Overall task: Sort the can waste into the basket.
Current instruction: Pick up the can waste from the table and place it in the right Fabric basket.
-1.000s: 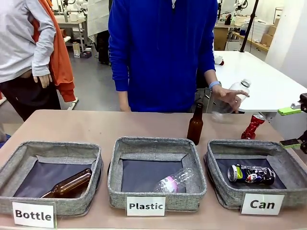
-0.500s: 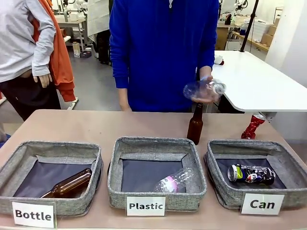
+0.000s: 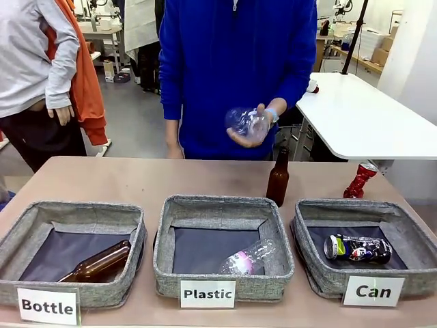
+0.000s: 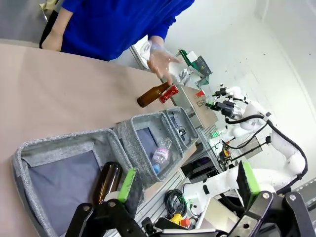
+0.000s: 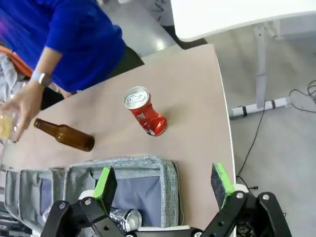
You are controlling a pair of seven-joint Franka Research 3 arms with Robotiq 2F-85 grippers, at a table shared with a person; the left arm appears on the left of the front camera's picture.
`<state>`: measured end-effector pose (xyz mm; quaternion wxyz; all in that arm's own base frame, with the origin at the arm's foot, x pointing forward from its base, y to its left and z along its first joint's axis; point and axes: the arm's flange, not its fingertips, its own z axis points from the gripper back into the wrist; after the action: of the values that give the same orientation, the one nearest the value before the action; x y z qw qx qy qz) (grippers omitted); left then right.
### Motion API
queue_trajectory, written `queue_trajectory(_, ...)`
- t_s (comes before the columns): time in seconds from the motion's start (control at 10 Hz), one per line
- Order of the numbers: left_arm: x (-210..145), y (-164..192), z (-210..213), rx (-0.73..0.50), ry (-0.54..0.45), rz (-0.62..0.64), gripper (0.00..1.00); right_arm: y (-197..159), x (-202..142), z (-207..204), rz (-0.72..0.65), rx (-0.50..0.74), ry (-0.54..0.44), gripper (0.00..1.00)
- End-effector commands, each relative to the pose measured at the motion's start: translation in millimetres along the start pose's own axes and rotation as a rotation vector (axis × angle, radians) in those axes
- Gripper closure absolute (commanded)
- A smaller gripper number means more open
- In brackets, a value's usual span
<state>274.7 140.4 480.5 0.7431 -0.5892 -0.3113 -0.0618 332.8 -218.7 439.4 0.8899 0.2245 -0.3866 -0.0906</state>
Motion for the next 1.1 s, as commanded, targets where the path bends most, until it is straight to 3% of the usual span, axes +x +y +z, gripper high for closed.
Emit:
queue_trajectory(0.0,0,-3,3,-0.005,0.013,0.006,0.00,3,0,13,0.013,0.036,-0.001,0.00)
queue_trajectory(0.2,0,-3,3,-0.005,0.013,0.006,0.00,0,1,7,0.008,0.012,-0.004,0.00)
queue_trajectory(0.3,0,-3,3,-0.005,0.013,0.006,0.00,-10,3,-1,0.133,0.102,0.076,0.00)
queue_trajectory(0.8,0,-3,3,-0.005,0.013,0.006,0.00,-49,25,-77,0.499,0.417,0.235,0.00)
queue_trajectory(1.0,0,-3,3,-0.005,0.013,0.006,0.00,-50,25,-116,0.599,0.471,0.322,0.00)
